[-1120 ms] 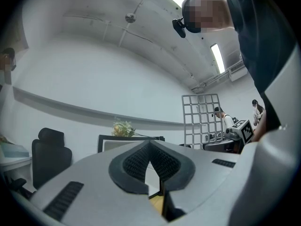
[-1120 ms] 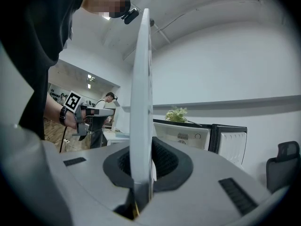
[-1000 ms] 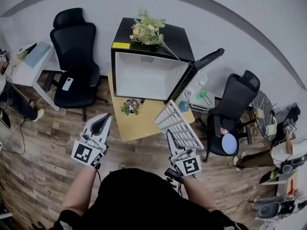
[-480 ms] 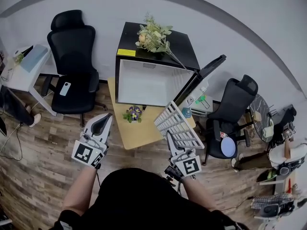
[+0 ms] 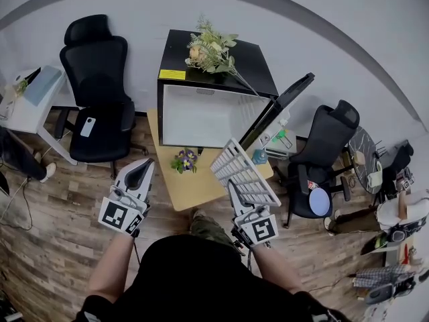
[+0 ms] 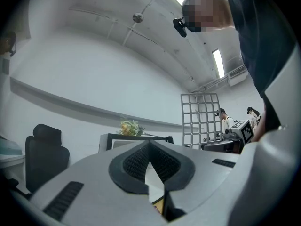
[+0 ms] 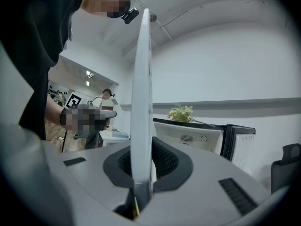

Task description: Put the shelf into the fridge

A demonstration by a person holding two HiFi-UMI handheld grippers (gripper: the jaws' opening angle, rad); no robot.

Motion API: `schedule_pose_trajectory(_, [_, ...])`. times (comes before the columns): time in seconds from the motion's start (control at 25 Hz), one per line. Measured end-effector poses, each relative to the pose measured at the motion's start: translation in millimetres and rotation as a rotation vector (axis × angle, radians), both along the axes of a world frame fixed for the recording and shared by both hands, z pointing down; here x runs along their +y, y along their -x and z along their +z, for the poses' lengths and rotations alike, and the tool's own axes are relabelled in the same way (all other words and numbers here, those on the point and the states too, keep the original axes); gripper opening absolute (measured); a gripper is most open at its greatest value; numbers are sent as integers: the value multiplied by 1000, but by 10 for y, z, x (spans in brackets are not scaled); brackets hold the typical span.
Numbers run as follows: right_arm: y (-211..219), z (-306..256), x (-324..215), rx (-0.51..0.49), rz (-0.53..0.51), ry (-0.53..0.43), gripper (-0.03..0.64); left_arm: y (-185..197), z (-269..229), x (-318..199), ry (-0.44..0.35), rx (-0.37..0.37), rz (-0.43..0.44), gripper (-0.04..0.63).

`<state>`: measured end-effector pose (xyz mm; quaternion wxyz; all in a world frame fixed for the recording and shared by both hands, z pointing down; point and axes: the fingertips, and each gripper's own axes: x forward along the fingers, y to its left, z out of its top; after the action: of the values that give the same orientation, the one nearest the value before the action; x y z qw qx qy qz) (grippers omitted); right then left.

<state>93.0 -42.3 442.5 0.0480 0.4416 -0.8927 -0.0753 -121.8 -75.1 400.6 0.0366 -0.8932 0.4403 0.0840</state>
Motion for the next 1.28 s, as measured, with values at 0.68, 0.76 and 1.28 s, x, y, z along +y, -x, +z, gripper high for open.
schedule_pose_trajectory(0.68, [71, -6, -550, -160, -50, 44, 43, -117, 53, -281, 41, -21, -30, 18])
schedule_pose_trajectory(0.76, [63, -37, -639, -230, -46, 64, 43, -117, 55, -304, 46, -25, -34, 18])
schedule_pose_trajectory(1.28, [-27, -151, -1273, -578, -41, 195, 43, -125, 56, -636, 69, -42, -78, 18])
